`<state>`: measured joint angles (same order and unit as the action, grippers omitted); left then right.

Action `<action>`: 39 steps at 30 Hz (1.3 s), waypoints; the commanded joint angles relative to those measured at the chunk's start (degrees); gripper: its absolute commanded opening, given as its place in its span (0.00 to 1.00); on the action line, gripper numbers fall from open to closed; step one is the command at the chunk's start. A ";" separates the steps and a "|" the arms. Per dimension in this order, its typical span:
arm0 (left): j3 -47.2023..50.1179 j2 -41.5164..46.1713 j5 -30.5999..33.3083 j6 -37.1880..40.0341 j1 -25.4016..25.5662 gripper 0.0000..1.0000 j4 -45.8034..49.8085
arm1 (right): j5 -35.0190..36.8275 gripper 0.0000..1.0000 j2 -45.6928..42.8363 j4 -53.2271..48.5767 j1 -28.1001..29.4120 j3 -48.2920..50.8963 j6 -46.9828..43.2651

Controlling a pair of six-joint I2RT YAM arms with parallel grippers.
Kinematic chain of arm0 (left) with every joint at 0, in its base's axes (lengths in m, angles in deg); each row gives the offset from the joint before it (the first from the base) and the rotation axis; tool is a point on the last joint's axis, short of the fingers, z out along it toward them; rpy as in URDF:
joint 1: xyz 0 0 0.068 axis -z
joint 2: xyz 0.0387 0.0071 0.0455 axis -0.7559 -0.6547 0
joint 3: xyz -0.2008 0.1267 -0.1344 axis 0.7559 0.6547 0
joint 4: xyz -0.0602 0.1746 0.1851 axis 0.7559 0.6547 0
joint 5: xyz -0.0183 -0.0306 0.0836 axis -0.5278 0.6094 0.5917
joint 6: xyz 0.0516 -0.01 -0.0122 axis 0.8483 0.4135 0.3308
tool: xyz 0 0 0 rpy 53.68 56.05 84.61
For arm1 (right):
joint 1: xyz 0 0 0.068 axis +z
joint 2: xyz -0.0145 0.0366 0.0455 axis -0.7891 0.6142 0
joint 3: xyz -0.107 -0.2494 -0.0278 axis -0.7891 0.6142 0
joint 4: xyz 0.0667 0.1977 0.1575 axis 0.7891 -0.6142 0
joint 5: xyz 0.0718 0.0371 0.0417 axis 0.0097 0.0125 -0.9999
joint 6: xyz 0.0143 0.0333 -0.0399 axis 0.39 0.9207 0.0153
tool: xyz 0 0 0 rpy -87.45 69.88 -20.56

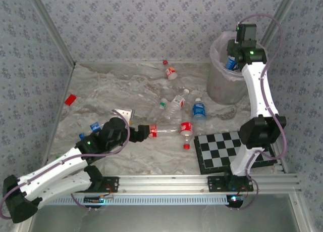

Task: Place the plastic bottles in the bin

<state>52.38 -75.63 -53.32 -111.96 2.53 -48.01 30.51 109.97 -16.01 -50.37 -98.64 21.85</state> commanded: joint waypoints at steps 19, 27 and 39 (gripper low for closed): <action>-1.50 -3.29 -3.34 2.33 -1.29 0.94 2.38 | -12.24 0.00 19.60 -22.59 -1.74 -14.15 4.41; -0.97 -3.24 -4.05 2.08 -1.33 0.94 3.53 | -12.65 0.05 21.33 -20.72 -2.53 -11.03 6.19; -1.29 -3.61 -3.34 1.99 -1.30 0.95 4.38 | -12.58 0.70 16.97 -21.87 -3.58 -14.33 6.37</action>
<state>52.38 -79.49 -56.76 -110.54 1.48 -45.25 18.56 130.26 -33.24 -53.65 -110.69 27.33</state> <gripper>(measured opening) 0.952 0.692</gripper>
